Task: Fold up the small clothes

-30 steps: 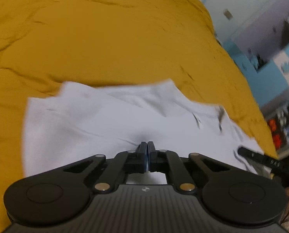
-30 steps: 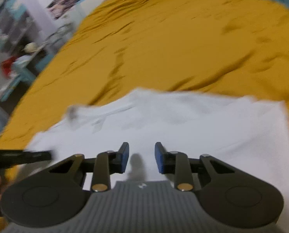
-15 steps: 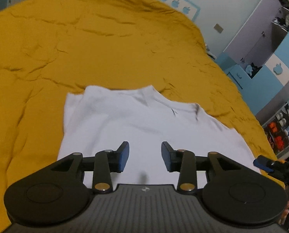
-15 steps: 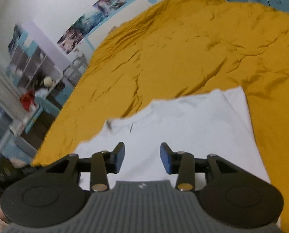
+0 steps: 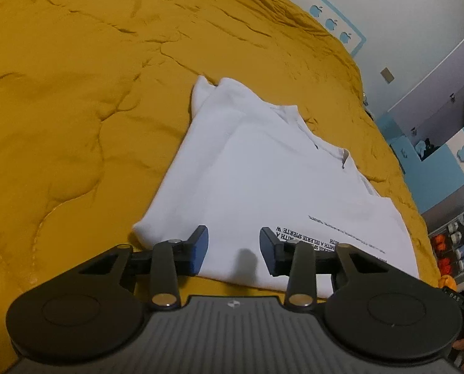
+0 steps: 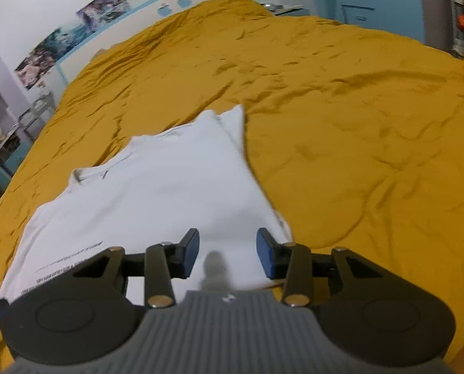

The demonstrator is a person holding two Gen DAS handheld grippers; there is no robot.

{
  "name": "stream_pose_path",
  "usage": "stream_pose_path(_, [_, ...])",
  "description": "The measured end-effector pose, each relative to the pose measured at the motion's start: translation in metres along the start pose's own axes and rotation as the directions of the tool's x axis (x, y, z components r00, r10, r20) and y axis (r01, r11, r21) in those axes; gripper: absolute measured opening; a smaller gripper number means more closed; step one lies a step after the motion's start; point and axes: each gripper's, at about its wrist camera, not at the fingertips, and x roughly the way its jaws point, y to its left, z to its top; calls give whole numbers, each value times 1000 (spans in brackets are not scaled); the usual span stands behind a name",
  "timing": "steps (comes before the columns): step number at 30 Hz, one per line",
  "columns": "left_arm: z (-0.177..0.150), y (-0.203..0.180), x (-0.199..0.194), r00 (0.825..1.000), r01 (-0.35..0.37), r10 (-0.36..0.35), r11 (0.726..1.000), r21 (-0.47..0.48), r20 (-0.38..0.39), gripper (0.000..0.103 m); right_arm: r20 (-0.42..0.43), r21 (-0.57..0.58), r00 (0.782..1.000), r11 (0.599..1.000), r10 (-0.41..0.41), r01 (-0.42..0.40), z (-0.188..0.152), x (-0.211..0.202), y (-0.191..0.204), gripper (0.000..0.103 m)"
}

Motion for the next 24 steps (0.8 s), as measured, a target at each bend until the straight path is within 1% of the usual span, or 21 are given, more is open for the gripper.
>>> stream_pose_path(1, [0, -2, -3, 1000, -6, 6, 1000, -2, 2, 46, 3, 2, 1000, 1000, 20, -20, 4, -2, 7, 40])
stream_pose_path(2, [2, -6, -5, 1000, -5, 5, 1000, 6, 5, 49, 9, -8, 998, 998, 57, -57, 9, -7, 15, 40])
stream_pose_path(4, [-2, -18, -7, 1000, -6, 5, 999, 40, 4, 54, 14, -39, 991, 990, 137, -136, 17, -5, 39, 41])
stream_pose_path(5, [-2, -24, -6, 1000, -16, 16, 998, 62, -2, 54, 8, -54, 985, 984, 172, -171, 19, 2, 52, 44])
stream_pose_path(7, [-4, -35, -2, 999, -26, 28, 993, 113, -16, 55, -15, -86, 973, 969, 231, -231, 27, 18, 85, 45])
stream_pose_path(9, [-7, -43, 6, 999, -38, 43, 987, 153, -33, 58, -20, -132, 967, 958, 253, -253, 33, 34, 117, 45])
stream_pose_path(12, [-11, -51, 16, 995, -68, 80, 977, 200, -52, 62, -15, -205, 965, 944, 262, -259, 43, 69, 165, 45])
stream_pose_path(15, [-14, -55, 20, 994, -71, 88, 969, 235, -61, 69, -3, -252, 968, 936, 251, -244, 54, 111, 204, 47])
stream_pose_path(16, [-15, -55, 20, 994, -72, 89, 969, 237, -62, 71, -11, -259, 965, 932, 262, -256, 57, 126, 215, 47])
stream_pose_path(19, [-17, -56, 23, 993, -73, 93, 967, 244, -70, 76, -44, -231, 955, 927, 295, -297, 65, 164, 237, 47])
stream_pose_path(20, [-18, -57, 24, 993, -72, 92, 968, 242, -71, 79, -48, -223, 957, 931, 287, -290, 70, 175, 243, 47])
stream_pose_path(21, [-19, -58, 24, 994, -68, 88, 967, 244, -71, 80, -53, -223, 961, 935, 271, -276, 70, 186, 251, 50])
stream_pose_path(24, [-19, -56, 24, 995, -70, 84, 974, 217, -54, 81, -75, -223, 976, 951, 203, -215, 71, 220, 261, 51])
